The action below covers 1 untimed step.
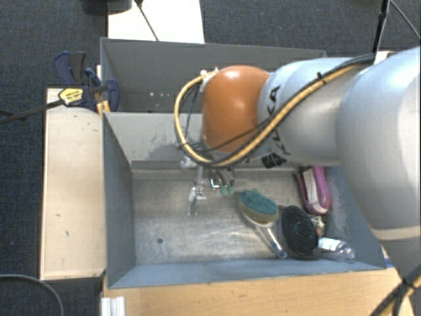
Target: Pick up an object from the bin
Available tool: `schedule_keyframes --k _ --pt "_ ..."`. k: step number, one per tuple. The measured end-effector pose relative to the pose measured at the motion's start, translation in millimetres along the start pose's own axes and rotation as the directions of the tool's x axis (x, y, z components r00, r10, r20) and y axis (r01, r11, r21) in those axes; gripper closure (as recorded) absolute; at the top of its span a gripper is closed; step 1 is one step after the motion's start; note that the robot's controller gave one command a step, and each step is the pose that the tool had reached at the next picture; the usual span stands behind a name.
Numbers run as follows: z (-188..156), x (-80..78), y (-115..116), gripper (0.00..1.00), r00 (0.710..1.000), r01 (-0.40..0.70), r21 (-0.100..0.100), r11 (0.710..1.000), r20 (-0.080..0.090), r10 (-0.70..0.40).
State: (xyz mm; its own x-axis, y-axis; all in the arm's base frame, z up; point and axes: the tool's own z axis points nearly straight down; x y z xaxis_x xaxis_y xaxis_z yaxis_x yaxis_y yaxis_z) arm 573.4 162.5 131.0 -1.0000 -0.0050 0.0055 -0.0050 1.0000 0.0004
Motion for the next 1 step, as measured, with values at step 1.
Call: schedule_keyframes --k 1 --pt "-31.8 -9.0 -60.9 0.0 0.988 -0.156 -0.001 0.988 0.012 0.156"
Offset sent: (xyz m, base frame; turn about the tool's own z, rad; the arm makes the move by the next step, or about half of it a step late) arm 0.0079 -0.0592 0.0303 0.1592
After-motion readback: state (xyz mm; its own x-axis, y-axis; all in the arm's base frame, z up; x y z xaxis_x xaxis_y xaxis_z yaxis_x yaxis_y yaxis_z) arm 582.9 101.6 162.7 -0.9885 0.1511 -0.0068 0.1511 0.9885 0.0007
